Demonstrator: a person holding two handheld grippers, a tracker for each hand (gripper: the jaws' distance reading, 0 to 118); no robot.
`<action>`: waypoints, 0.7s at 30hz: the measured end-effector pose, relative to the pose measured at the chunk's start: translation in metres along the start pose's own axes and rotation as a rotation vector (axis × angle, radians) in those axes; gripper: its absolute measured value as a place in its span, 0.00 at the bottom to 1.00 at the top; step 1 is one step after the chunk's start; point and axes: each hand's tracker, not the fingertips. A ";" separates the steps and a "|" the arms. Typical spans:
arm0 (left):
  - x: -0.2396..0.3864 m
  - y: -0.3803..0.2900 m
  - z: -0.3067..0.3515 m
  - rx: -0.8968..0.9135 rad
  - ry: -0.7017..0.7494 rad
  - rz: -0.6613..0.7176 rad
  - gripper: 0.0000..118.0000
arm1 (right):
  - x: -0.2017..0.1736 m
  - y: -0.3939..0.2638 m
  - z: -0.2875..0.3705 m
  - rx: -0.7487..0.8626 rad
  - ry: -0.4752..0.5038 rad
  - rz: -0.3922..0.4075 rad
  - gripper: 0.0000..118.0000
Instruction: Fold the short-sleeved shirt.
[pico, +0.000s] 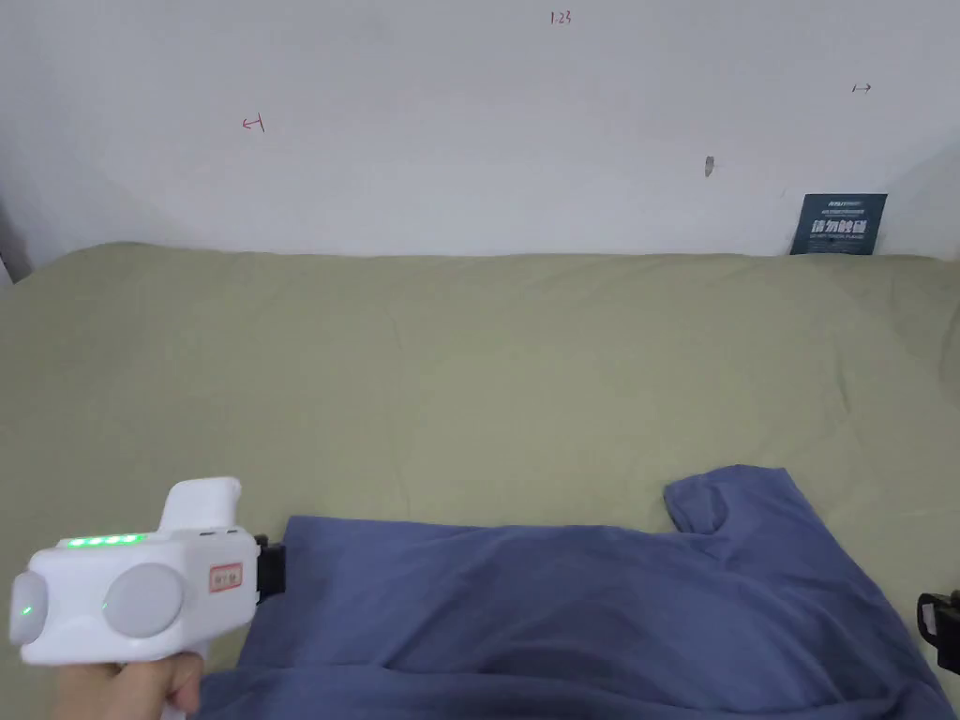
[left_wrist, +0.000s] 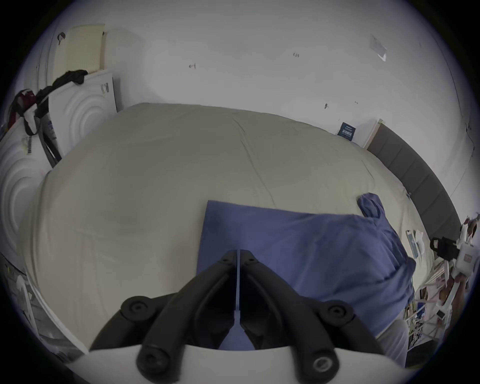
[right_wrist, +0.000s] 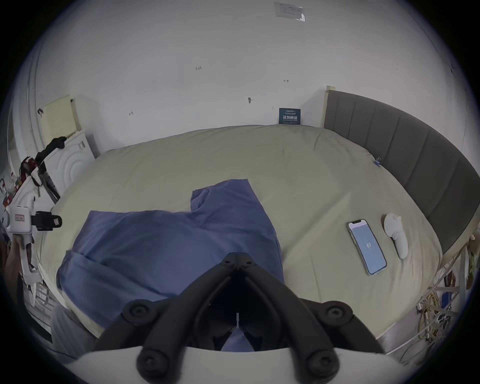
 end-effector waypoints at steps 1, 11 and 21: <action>-0.001 0.005 -0.013 -0.013 0.004 0.011 0.05 | -0.003 0.001 -0.004 -0.007 -0.003 0.001 0.01; -0.004 0.045 -0.148 -0.229 0.203 -0.052 1.00 | 0.027 0.002 -0.061 -0.101 0.006 -0.028 0.01; 0.004 0.039 -0.127 -0.191 0.047 0.012 0.02 | 0.042 0.034 -0.127 -0.171 -0.002 -0.022 0.01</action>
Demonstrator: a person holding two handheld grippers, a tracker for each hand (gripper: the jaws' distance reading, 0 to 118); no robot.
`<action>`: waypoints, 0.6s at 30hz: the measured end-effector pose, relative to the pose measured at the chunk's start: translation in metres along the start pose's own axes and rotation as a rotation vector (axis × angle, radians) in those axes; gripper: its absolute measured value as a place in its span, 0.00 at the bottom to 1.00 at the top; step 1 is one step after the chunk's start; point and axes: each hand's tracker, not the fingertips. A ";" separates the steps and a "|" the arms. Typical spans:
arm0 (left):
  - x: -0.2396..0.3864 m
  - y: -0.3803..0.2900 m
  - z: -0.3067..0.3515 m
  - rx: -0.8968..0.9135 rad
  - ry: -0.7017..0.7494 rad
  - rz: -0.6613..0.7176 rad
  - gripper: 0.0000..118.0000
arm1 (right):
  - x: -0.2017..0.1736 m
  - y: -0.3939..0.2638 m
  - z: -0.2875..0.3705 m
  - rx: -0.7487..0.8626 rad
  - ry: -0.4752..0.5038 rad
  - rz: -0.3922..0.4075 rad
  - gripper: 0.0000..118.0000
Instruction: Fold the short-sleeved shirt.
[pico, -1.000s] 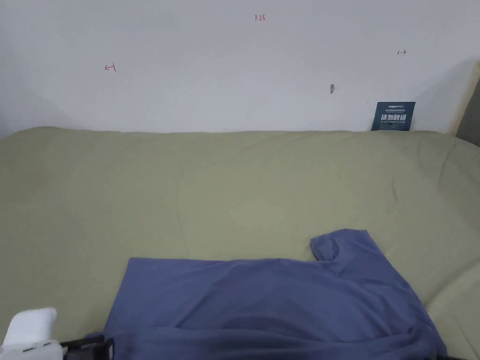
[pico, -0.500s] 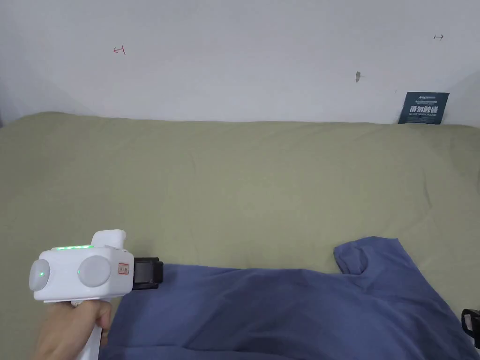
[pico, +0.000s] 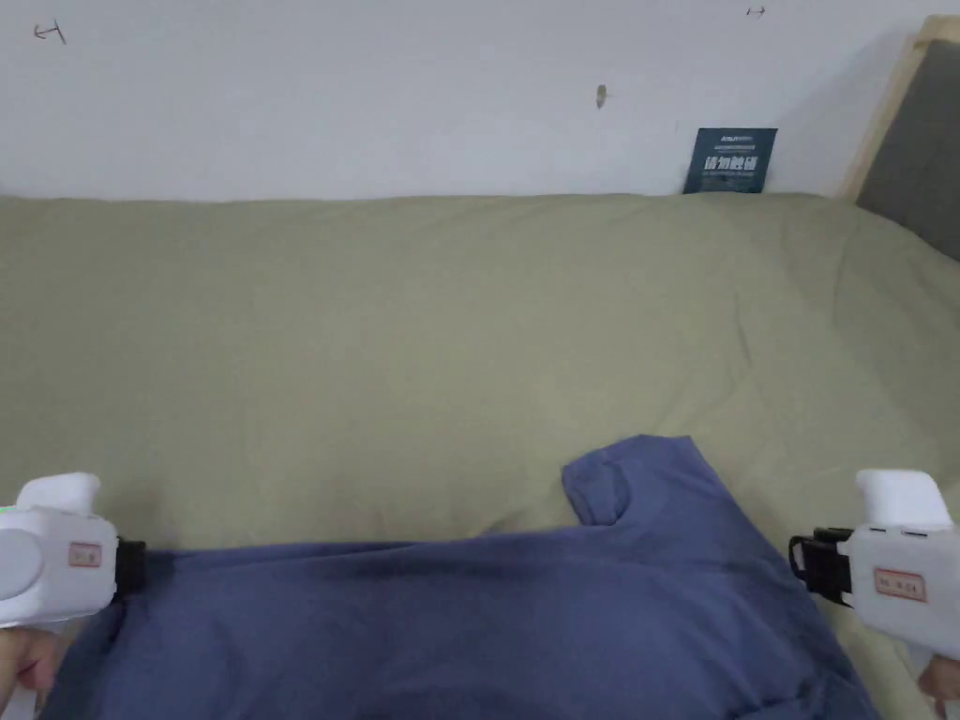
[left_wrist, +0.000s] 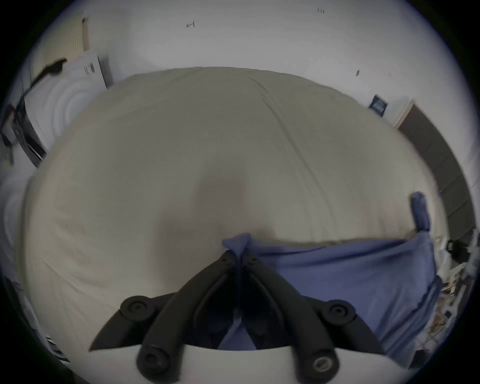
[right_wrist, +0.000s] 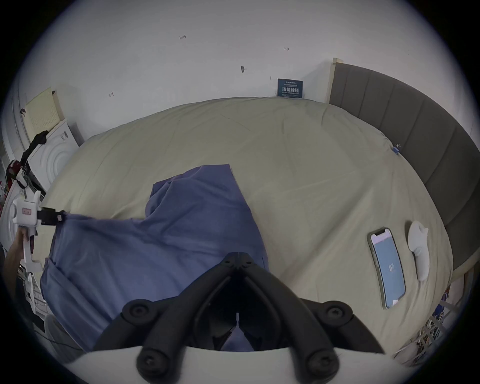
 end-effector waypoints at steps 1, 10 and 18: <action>-0.004 0.001 -0.001 -0.011 -0.010 0.025 0.02 | 0.000 0.005 -0.007 -0.008 0.004 0.006 0.01; -0.004 0.006 -0.004 -0.035 0.014 0.003 0.02 | 0.017 0.039 -0.103 -0.182 -0.037 0.065 0.91; -0.002 0.008 0.003 -0.040 0.026 -0.045 0.02 | 0.000 0.031 -0.068 -0.200 0.002 0.066 0.01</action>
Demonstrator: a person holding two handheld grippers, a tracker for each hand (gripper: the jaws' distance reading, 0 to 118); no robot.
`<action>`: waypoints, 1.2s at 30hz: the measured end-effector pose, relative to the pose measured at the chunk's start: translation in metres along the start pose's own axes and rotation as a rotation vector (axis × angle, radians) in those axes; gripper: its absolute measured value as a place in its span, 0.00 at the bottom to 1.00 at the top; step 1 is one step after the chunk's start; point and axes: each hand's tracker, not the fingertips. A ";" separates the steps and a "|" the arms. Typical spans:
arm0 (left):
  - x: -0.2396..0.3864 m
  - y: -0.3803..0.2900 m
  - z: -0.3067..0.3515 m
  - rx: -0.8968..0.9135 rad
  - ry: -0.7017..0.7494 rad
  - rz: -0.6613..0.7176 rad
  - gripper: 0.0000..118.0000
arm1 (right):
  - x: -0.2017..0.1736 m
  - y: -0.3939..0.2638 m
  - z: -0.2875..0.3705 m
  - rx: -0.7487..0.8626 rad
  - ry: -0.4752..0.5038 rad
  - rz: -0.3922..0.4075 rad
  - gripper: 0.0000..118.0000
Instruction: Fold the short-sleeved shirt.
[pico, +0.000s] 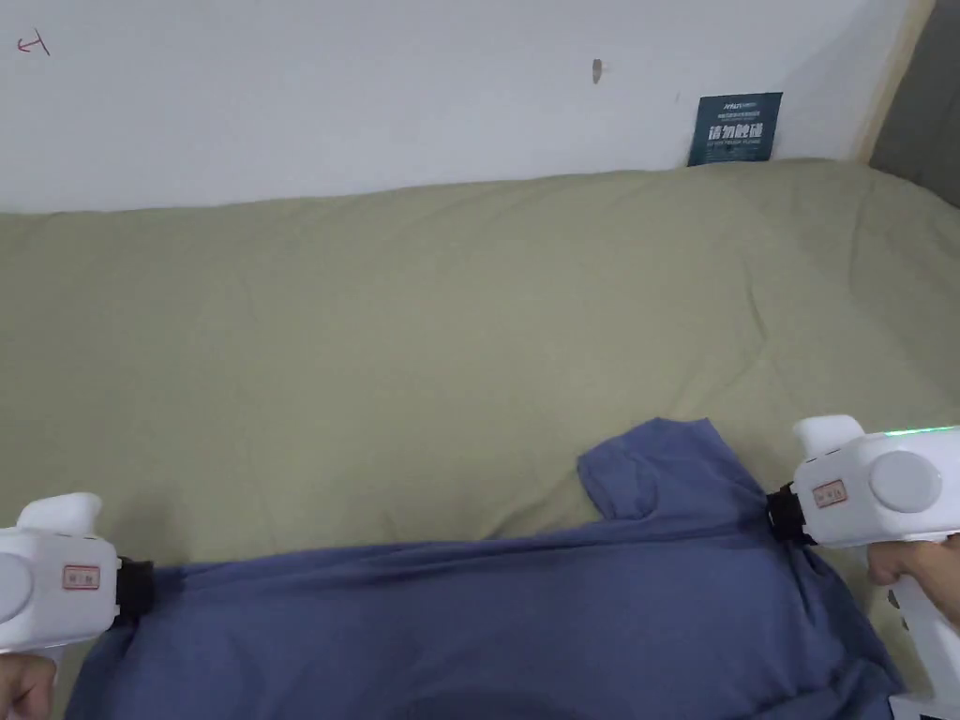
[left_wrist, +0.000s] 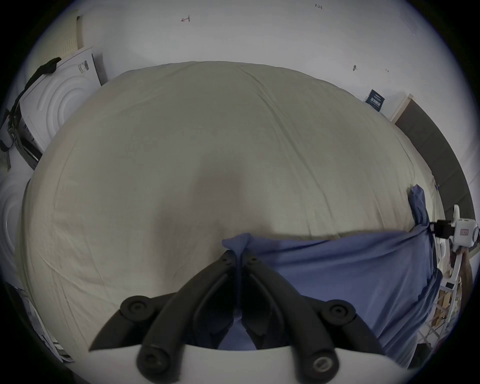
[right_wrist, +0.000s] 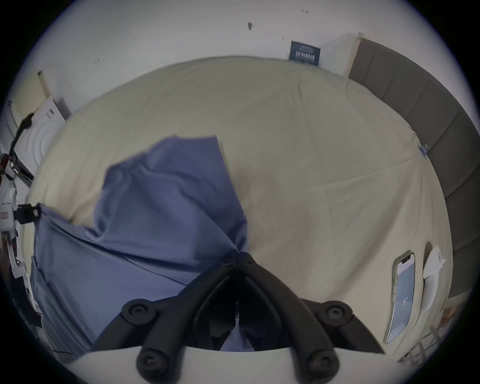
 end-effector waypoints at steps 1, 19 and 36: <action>0.000 -0.001 0.004 0.002 -0.001 -0.011 0.02 | 0.011 0.001 -0.005 0.021 0.003 -0.011 0.01; -0.042 -0.131 0.183 0.234 -0.106 -0.060 0.02 | 0.010 -0.136 0.202 0.272 0.160 -0.005 0.01; -0.072 -0.249 0.155 0.189 -0.067 -0.054 1.00 | 0.007 -0.257 0.174 0.162 0.111 -0.035 0.99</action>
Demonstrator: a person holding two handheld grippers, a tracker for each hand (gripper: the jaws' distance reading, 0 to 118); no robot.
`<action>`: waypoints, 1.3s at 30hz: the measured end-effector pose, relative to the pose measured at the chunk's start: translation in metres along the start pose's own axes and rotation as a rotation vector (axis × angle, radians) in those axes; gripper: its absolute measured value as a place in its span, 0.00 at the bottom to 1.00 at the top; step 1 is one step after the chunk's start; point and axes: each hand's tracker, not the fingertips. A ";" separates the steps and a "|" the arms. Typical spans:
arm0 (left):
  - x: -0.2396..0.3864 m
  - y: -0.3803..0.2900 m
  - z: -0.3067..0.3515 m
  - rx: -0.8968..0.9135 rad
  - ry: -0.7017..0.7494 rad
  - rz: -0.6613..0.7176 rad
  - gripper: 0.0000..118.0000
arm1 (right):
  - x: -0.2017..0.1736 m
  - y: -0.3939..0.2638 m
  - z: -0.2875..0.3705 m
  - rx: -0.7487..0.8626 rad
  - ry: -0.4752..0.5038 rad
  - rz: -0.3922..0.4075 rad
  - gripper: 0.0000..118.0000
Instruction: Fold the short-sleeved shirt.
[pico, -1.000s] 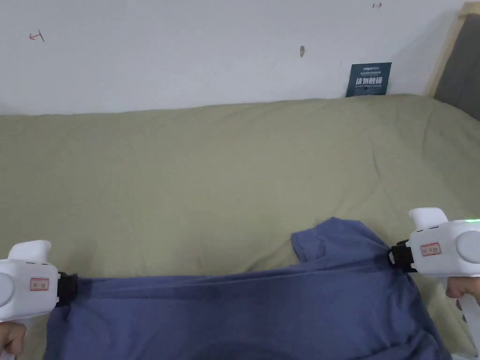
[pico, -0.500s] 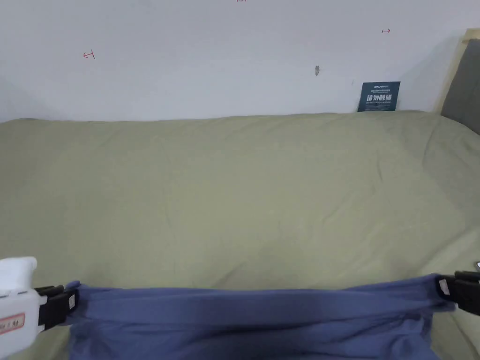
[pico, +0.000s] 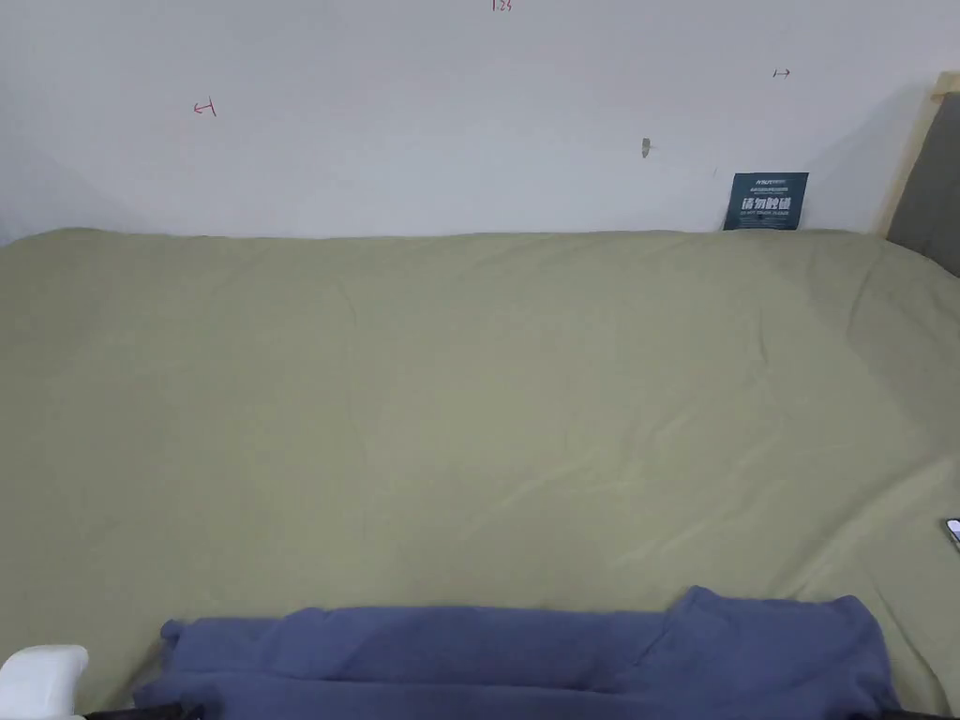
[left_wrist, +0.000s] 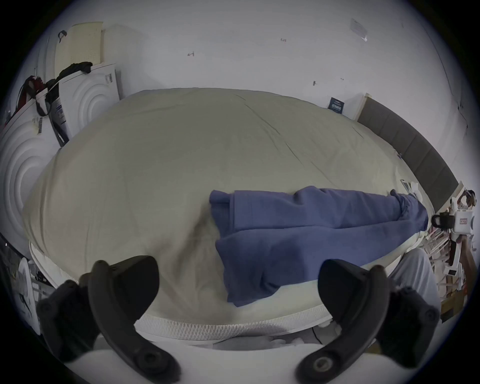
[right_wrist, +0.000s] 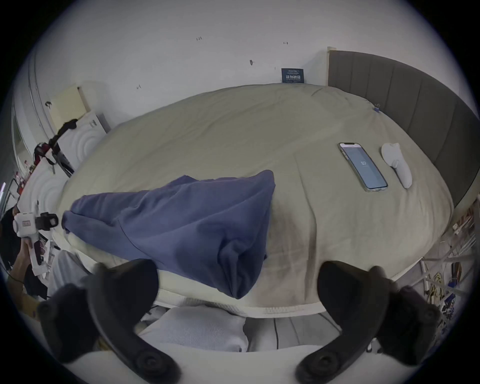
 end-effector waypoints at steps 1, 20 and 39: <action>0.000 0.003 0.007 0.033 0.015 0.015 1.00 | -0.001 0.003 0.009 0.139 -0.020 0.007 0.99; 0.182 0.061 0.108 0.701 0.111 -0.052 0.00 | -0.183 0.055 0.073 0.720 -0.111 0.129 0.02; 0.002 0.093 0.063 0.086 -0.160 0.187 0.00 | -0.199 0.046 0.058 0.693 -0.143 0.107 0.02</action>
